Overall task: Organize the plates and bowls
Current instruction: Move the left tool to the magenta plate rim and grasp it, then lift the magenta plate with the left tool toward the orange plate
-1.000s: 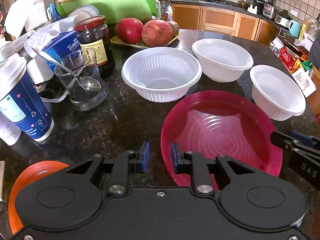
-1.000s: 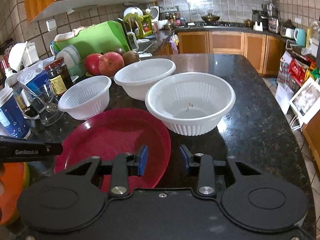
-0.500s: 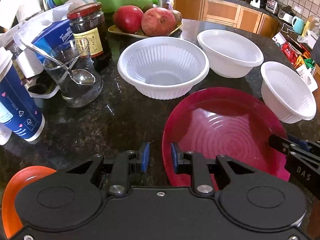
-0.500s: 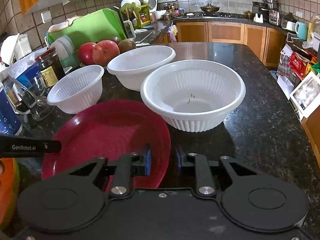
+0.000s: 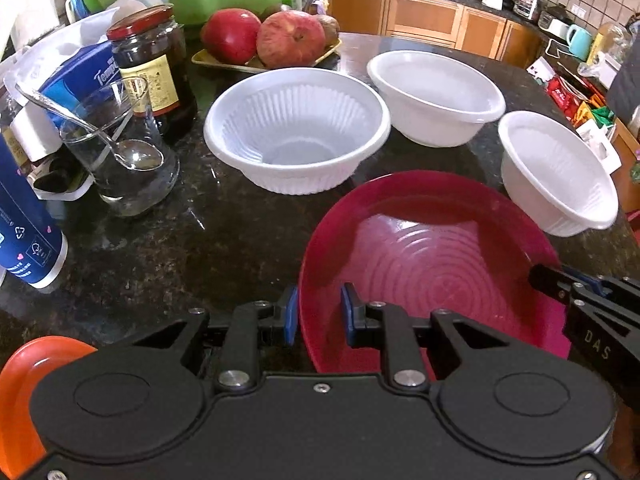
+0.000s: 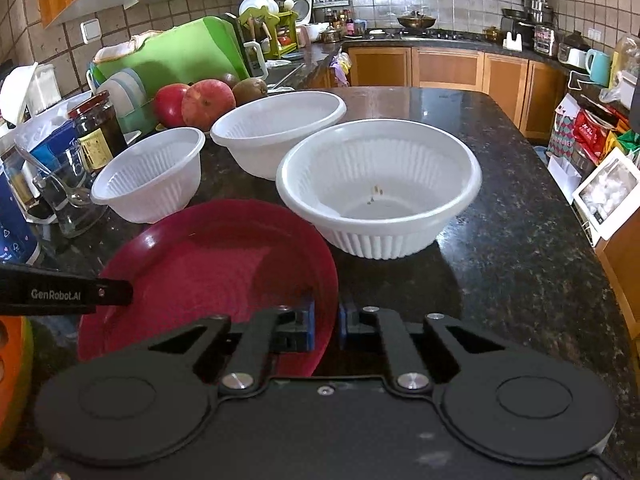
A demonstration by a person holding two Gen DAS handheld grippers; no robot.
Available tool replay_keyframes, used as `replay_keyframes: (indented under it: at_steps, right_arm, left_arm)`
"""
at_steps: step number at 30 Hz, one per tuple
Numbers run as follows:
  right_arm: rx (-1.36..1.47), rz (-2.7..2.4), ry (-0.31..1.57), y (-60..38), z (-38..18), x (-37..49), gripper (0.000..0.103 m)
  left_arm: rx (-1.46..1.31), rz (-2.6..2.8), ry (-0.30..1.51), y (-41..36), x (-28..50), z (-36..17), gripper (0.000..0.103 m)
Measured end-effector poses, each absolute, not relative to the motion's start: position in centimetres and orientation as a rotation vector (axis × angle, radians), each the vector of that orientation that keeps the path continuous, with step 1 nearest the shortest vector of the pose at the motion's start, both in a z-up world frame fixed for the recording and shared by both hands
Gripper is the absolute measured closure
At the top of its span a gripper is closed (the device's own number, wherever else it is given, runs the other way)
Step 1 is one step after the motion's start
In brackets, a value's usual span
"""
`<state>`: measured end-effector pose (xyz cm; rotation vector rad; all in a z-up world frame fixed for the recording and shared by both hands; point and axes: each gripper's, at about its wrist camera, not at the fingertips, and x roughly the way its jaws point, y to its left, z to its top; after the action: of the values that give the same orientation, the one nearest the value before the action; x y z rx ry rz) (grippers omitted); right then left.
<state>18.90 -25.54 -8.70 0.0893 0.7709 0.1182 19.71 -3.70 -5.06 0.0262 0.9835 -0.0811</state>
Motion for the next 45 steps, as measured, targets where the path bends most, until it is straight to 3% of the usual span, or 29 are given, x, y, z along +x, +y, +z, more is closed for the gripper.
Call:
replay_keyframes:
  at_steps: [27, 45]
  right_arm:
    - [0.066, 0.025, 0.796, -28.6, -8.1, 4.4, 0.089]
    - [0.063, 0.063, 0.773, -29.3, -8.1, 2.2, 0.089]
  left_arm:
    - [0.123, -0.261, 0.988, -6.8, 8.8, -4.8, 0.074]
    - [0.091, -0.225, 0.877, -7.2, 6.2, -5.4, 0.076]
